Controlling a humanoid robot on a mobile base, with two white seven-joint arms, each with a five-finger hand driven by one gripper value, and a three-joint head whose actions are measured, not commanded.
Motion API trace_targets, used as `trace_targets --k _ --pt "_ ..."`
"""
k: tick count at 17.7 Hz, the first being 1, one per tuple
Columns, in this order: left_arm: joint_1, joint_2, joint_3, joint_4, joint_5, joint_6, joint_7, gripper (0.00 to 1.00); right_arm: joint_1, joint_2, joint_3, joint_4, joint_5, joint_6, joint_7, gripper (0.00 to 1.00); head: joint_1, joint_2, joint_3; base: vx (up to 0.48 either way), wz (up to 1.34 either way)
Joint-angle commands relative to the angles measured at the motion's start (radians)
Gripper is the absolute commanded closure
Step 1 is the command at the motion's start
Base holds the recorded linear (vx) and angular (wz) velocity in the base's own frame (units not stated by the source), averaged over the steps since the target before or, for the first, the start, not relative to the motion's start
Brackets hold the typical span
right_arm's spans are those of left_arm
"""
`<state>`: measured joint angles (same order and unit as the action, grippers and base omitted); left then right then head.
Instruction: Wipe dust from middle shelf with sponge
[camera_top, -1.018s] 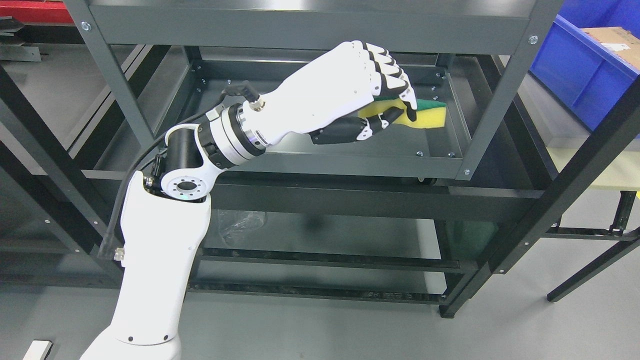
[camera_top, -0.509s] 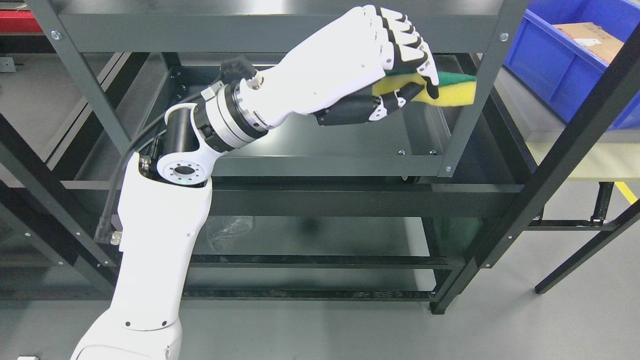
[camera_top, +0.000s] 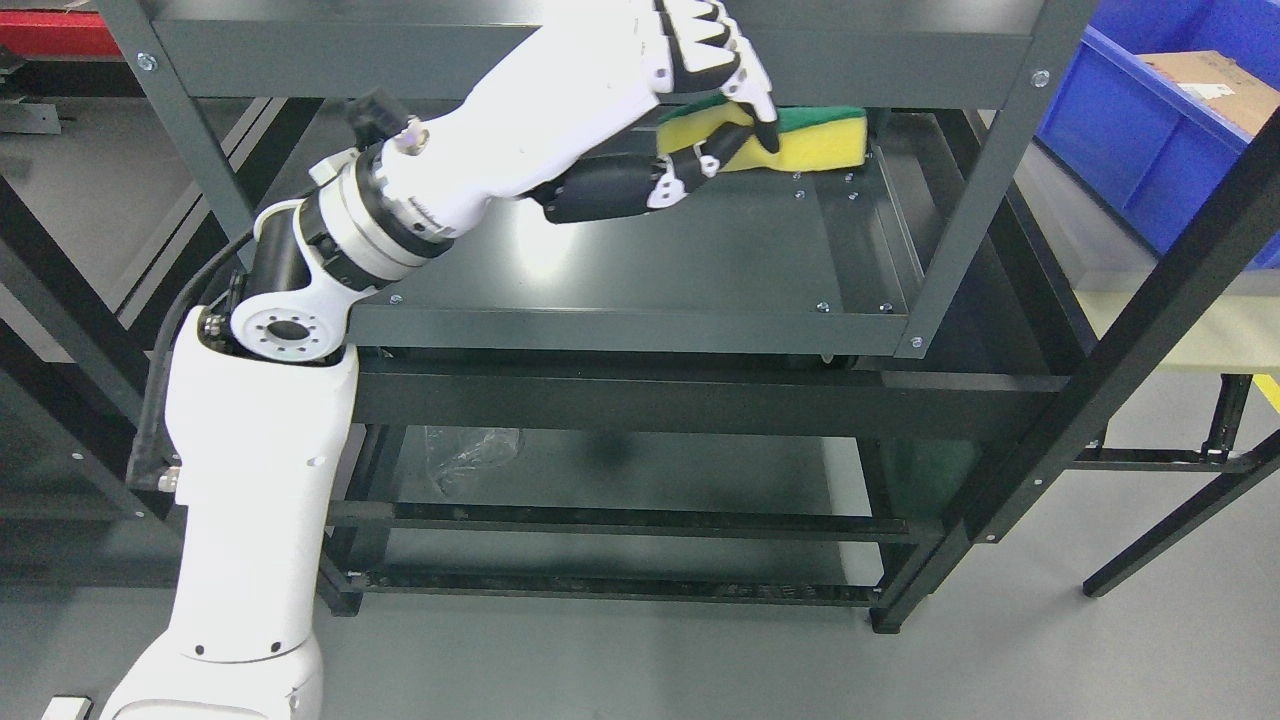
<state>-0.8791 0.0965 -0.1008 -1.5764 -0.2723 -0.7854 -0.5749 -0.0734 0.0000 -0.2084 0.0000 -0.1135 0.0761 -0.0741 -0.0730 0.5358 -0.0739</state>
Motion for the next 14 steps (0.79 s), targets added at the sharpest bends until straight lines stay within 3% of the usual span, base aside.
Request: trace_targets --k 1,6,14 --pt "0.117 0.346 0.134 -0.051 0.269 0.0 0.004 0.99 0.0 -0.017 0.0 -0.017 0.0 0.001 0.0 0.0 0.0 0.0 0.0 -0.001 -0.08" --pt "0.241 0.549 0.31 -0.037 0.4 0.0 0.004 0.99 0.0 -0.017 0.0 -0.017 0.0 0.001 0.0 0.0 0.0 0.0 0.0 0.0 -0.01" --pt "0.41 0.712 0.65 0.217 0.4 0.0 -0.005 0.97 0.0 -0.017 0.0 -0.017 0.0 0.001 0.0 0.0 0.0 0.0 0.0 0.003 0.0"
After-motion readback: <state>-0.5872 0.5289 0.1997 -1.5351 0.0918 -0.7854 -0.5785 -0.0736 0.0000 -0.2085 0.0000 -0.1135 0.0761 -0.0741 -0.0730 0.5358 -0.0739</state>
